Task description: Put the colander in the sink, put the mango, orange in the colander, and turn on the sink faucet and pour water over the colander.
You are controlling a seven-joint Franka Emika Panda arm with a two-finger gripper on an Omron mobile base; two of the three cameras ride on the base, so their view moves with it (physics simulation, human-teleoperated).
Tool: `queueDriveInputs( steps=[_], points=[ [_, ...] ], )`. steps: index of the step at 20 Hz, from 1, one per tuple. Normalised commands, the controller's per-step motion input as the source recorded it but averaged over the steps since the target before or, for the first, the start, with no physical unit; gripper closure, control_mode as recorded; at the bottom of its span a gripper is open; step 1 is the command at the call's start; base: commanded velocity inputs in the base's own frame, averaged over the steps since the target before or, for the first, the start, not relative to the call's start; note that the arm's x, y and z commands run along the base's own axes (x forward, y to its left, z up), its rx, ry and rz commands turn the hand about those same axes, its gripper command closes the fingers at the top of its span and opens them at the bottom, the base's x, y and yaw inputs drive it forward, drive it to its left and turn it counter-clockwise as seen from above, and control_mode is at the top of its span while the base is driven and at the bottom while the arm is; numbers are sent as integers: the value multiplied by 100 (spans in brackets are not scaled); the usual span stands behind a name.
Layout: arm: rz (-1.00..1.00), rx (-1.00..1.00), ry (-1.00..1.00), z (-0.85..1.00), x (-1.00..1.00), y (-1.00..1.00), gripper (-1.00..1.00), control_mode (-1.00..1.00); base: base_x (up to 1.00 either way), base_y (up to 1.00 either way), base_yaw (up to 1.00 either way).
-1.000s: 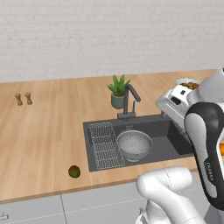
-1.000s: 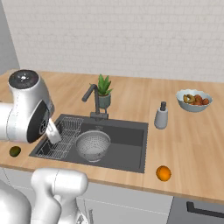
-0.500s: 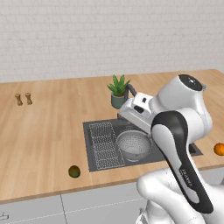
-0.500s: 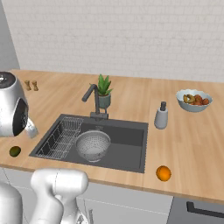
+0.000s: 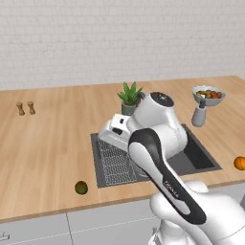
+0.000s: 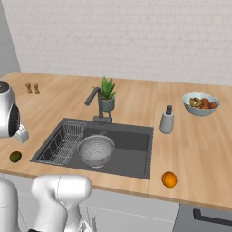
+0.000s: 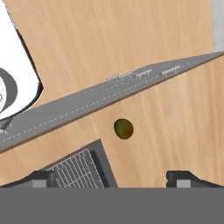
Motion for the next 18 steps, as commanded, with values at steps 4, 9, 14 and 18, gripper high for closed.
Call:
queueDriveInputs(
  steps=[4, 9, 14, 18],
  points=[
    [1, -23, 22, -48, 30, 64, -100, -100, 0, 0, 0],
    [1, -23, 24, -51, 27, 48, -100, -100, 0, 0, 0],
    [3, -9, 8, -65, 26, 19, -100, -100, 0, 0, 0],
    [3, 0, -1, -67, 26, 21, -100, -100, 0, 0, 0]
  ],
)
